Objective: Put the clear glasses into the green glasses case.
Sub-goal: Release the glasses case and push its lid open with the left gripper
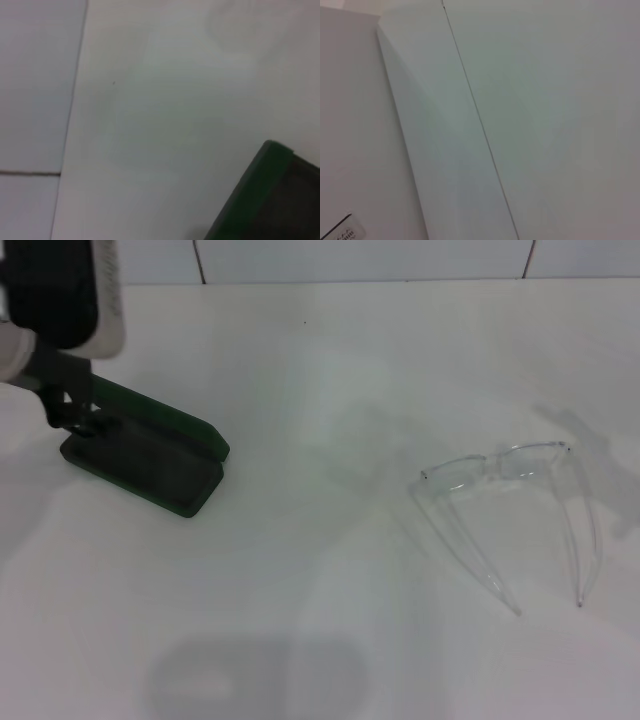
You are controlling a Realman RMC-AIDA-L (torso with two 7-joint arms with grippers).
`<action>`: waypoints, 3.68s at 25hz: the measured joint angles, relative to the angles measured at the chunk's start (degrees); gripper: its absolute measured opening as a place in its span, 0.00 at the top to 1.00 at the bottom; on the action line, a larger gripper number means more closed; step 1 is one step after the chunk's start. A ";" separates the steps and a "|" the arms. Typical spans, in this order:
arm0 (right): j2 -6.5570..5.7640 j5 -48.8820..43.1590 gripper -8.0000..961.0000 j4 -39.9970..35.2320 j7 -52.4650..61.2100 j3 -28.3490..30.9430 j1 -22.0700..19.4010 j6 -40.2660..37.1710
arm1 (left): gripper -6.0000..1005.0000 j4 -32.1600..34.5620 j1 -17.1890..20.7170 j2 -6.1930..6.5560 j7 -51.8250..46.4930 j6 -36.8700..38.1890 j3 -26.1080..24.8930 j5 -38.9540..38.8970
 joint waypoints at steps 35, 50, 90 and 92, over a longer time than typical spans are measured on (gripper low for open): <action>-0.44 0.26 0.09 2.09 -0.17 0.12 -0.20 -0.71 | 0.14 -14.33 -6.66 0.42 3.59 -6.10 4.57 0.30; -0.56 0.18 0.09 2.09 -0.80 0.12 -1.21 -0.72 | 0.15 -15.36 -7.57 0.37 3.12 -7.13 6.19 0.31; -0.59 0.72 0.10 2.09 -0.80 0.83 -1.78 -2.23 | 0.78 -5.86 -2.59 2.19 2.03 -5.30 8.58 0.41; -0.59 0.73 0.10 2.09 -0.97 0.83 -1.65 -2.23 | 0.71 -5.62 -2.32 2.73 1.41 -4.39 9.57 0.48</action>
